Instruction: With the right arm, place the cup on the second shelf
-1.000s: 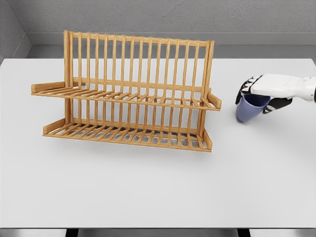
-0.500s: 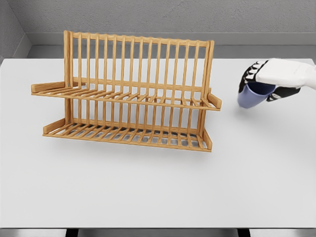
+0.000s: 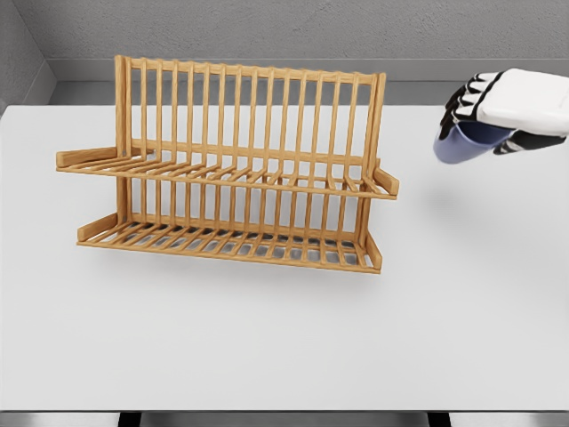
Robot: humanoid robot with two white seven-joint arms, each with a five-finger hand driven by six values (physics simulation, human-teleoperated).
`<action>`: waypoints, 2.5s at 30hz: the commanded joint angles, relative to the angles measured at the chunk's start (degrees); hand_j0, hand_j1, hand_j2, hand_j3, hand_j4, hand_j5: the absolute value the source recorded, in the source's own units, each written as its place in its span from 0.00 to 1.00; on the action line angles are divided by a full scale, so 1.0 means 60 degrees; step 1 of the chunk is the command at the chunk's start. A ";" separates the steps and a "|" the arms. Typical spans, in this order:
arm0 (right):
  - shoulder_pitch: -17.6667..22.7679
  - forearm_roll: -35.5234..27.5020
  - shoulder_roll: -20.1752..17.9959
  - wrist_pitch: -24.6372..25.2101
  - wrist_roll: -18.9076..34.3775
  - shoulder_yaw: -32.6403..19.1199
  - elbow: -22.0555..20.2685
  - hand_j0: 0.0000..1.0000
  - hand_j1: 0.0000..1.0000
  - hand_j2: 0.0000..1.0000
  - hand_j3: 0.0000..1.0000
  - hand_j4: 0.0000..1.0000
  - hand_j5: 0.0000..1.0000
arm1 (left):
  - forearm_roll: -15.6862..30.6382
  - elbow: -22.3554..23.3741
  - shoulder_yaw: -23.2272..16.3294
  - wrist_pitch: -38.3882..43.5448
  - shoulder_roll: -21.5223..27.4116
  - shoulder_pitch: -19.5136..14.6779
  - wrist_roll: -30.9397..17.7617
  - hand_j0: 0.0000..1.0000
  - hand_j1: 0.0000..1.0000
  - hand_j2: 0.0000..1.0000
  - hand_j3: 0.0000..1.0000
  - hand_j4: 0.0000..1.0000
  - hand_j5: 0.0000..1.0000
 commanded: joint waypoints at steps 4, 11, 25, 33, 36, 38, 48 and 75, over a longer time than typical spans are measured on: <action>0.0000 -0.0063 -0.0084 0.0032 -0.0008 -0.0241 -0.0882 0.63 0.63 0.63 0.63 0.63 0.63 | -0.0002 0.0003 -0.0005 0.0000 0.0001 0.0000 -0.0001 1.00 1.00 1.00 1.00 1.00 1.00; 0.0000 -0.0078 -0.0128 0.0032 -0.0008 -0.0373 -0.1469 0.63 0.63 0.63 0.63 0.63 0.63 | -0.0002 0.0003 -0.0004 0.0000 0.0001 0.0000 -0.0001 1.00 1.00 1.00 1.00 1.00 1.00; -0.0015 -0.0151 0.0224 0.0032 -0.0008 -0.0343 -0.1469 0.63 0.63 0.63 0.63 0.63 0.63 | -0.0002 0.0003 -0.0005 0.0000 0.0001 0.0000 -0.0001 1.00 1.00 1.00 1.00 1.00 1.00; -0.0088 -0.0180 0.0546 0.0032 -0.0008 -0.0285 -0.1469 0.63 0.63 0.63 0.63 0.63 0.63 | -0.0002 0.0003 -0.0004 0.0000 0.0001 0.0000 -0.0001 1.00 1.00 1.00 1.00 1.00 1.00; -0.0103 -0.0180 0.0590 0.0032 -0.0008 -0.0212 -0.1469 0.63 0.63 0.63 0.63 0.63 0.63 | -0.0002 0.0003 -0.0005 0.0000 0.0001 0.0000 -0.0001 1.00 1.00 1.00 1.00 1.00 1.00; -0.0103 -0.0180 0.0605 0.0032 -0.0008 -0.0212 -0.1469 0.63 0.63 0.63 0.63 0.63 0.63 | -0.0002 0.0003 -0.0005 0.0000 0.0001 0.0000 -0.0001 1.00 1.00 1.00 1.00 1.00 1.00; -0.0190 -0.0195 0.0780 0.0032 -0.0008 0.0111 -0.1469 0.63 0.63 0.63 0.63 0.63 0.63 | -0.0002 0.0003 -0.0005 0.0000 0.0001 0.0000 -0.0001 1.00 1.00 1.00 1.00 1.00 1.00; -0.0952 -0.0210 0.1264 0.0032 -0.0008 0.1868 -0.1469 0.70 0.70 0.70 0.70 0.70 0.70 | -0.0002 0.0003 -0.0005 0.0000 0.0001 0.0000 -0.0001 1.00 1.00 1.00 1.00 1.00 1.00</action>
